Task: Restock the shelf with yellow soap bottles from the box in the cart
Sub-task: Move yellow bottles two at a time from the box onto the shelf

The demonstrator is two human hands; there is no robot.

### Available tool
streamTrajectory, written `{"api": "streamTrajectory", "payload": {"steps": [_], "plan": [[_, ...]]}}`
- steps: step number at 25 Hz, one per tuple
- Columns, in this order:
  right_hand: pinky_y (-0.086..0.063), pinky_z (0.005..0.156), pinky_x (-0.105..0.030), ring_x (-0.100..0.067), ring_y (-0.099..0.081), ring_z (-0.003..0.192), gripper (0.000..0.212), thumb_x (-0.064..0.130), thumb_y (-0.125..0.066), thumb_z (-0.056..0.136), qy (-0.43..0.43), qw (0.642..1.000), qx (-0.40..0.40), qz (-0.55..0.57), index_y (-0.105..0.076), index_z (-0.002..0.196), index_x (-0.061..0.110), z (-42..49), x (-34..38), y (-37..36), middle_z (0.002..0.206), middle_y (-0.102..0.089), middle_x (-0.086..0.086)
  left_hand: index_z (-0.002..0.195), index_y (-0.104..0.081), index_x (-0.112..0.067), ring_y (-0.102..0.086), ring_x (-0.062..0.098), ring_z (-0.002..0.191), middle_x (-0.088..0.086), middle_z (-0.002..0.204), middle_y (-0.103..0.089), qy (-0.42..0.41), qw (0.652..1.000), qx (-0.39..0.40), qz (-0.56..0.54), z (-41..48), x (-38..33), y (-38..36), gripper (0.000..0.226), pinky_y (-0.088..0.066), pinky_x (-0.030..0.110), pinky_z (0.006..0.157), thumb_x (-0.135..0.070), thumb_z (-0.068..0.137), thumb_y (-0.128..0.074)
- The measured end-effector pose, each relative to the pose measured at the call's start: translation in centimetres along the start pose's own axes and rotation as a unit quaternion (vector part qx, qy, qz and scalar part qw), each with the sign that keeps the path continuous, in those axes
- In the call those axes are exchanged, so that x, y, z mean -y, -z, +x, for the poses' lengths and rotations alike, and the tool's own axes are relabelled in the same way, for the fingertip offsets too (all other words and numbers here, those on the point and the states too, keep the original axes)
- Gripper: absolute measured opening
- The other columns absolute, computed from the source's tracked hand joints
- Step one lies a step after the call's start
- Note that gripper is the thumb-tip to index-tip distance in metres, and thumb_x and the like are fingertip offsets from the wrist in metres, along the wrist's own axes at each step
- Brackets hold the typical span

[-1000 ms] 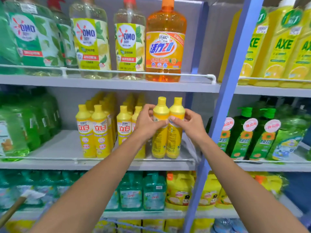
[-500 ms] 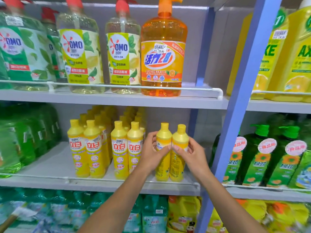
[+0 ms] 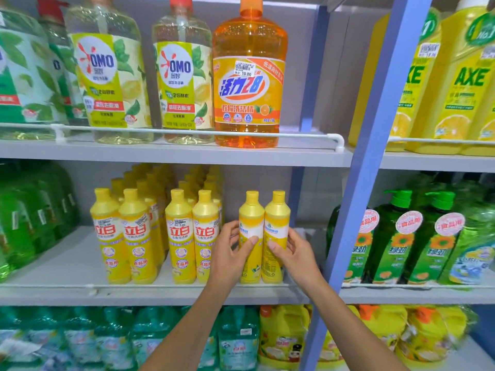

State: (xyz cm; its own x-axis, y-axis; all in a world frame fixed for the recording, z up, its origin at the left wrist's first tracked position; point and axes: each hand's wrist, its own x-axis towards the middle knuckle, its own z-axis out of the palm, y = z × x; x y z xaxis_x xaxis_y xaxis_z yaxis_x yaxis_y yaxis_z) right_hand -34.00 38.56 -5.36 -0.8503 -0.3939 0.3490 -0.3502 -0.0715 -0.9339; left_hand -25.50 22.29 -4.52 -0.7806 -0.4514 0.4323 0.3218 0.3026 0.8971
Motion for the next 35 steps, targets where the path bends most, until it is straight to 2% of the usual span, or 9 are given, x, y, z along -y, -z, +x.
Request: {"api": "streamTrajectory", "payload": {"steps": [5,9,11,17,23,27,29,32,35], "plan": [[-0.054,0.103,-0.038,-0.015,-0.065,0.124,0.053,0.023,-0.074,0.091,-0.016,1.0,0.022,0.015,-0.052,0.138,0.013,-1.2,-1.5,0.2,0.132,-0.068,0.0,0.14,-0.053,-0.023,-0.06,0.003,0.123,-0.01,0.132,-0.065,0.0,0.999,0.034,-0.013,-1.1,-0.1,0.1,0.044,-0.052,0.035,0.104,-0.028,0.097,-0.065],[-0.053,0.105,-0.041,-0.015,-0.065,0.123,0.052,0.023,-0.075,0.089,-0.022,0.999,0.013,0.025,-0.051,0.134,0.013,-1.4,-1.7,0.3,0.131,-0.068,-0.002,0.136,-0.056,-0.033,-0.056,-0.011,0.113,-0.018,0.125,-0.059,0.012,1.0,0.007,0.021,-1.6,-0.3,-0.1,0.051,-0.047,0.007,0.09,-0.036,0.089,-0.075],[-0.055,0.102,-0.041,-0.016,-0.067,0.119,0.052,0.025,-0.08,0.083,-0.018,0.999,-0.008,0.035,-0.055,0.127,0.015,-1.5,-1.7,0.1,0.126,-0.071,-0.003,0.134,-0.057,-0.035,-0.056,-0.015,0.11,-0.023,0.12,-0.06,0.014,0.999,-0.001,0.036,-1.5,-0.7,-0.2,0.052,-0.047,0.004,0.085,-0.034,0.086,-0.078],[-0.06,0.089,-0.033,-0.01,-0.071,0.105,0.063,0.044,-0.09,0.066,-0.005,0.994,-0.108,-0.017,-0.055,0.115,0.029,-1.6,-1.8,-1.5,0.114,-0.071,0.005,0.118,-0.057,-0.036,-0.065,-0.002,0.109,-0.016,0.118,-0.068,0.011,0.999,-0.003,0.041,-1.9,-0.4,0.0,0.035,-0.054,0.014,0.087,-0.03,0.088,-0.076],[-0.056,0.097,-0.024,-0.003,-0.067,0.114,0.058,0.023,-0.082,0.085,0.004,0.997,0.019,-0.073,-0.057,0.136,0.02,-2.8,-0.5,0.3,0.124,-0.071,0.011,0.135,-0.056,-0.035,-0.064,0.004,0.109,-0.012,0.121,-0.065,0.007,0.995,0.003,0.102,-2.3,0.6,0.1,0.041,-0.057,0.025,0.09,-0.045,0.096,-0.062],[-0.057,0.084,-0.025,-0.002,-0.065,0.098,0.069,0.05,-0.089,0.069,-0.024,0.966,-0.116,-0.229,-0.057,0.126,0.027,-2.6,-0.1,-1.0,0.11,-0.067,0.014,0.12,-0.058,-0.031,-0.061,-0.011,0.098,-0.02,0.108,-0.066,0.043,0.996,-0.033,0.078,-3.0,0.2,-1.0,0.042,-0.052,0.01,0.079,-0.035,0.084,-0.079],[-0.056,0.083,-0.028,-0.006,-0.064,0.098,0.071,0.056,-0.088,0.067,-0.027,0.958,-0.133,-0.253,-0.058,0.125,0.027,-2.5,-0.1,-1.5,0.109,-0.064,0.012,0.119,-0.06,-0.03,-0.062,-0.01,0.096,-0.019,0.107,-0.067,0.033,0.996,-0.044,0.076,-2.9,0.7,-1.3,0.04,-0.056,0.017,0.084,-0.034,0.084,-0.08],[-0.056,0.088,-0.022,-0.003,-0.065,0.106,0.073,0.04,-0.09,0.072,-0.029,0.98,-0.05,-0.189,-0.054,0.134,0.025,-3.0,-0.6,-0.7,0.119,-0.065,0.013,0.129,-0.062,-0.029,-0.065,0.002,0.103,-0.012,0.114,-0.067,0.028,0.996,-0.009,0.086,-2.7,1.5,-1.0,0.042,-0.059,0.031,0.089,-0.038,0.089,-0.074],[-0.057,0.094,-0.023,-0.005,-0.067,0.113,0.069,0.014,-0.084,0.082,-0.037,0.993,0.024,-0.107,-0.049,0.141,0.02,-3.5,-1.0,0.4,0.126,-0.068,0.007,0.133,-0.058,-0.029,-0.066,0.003,0.109,-0.011,0.12,-0.068,0.041,0.995,0.025,0.086,-2.5,1.7,-0.4,0.044,-0.058,0.032,0.092,-0.04,0.093,-0.07]]}}
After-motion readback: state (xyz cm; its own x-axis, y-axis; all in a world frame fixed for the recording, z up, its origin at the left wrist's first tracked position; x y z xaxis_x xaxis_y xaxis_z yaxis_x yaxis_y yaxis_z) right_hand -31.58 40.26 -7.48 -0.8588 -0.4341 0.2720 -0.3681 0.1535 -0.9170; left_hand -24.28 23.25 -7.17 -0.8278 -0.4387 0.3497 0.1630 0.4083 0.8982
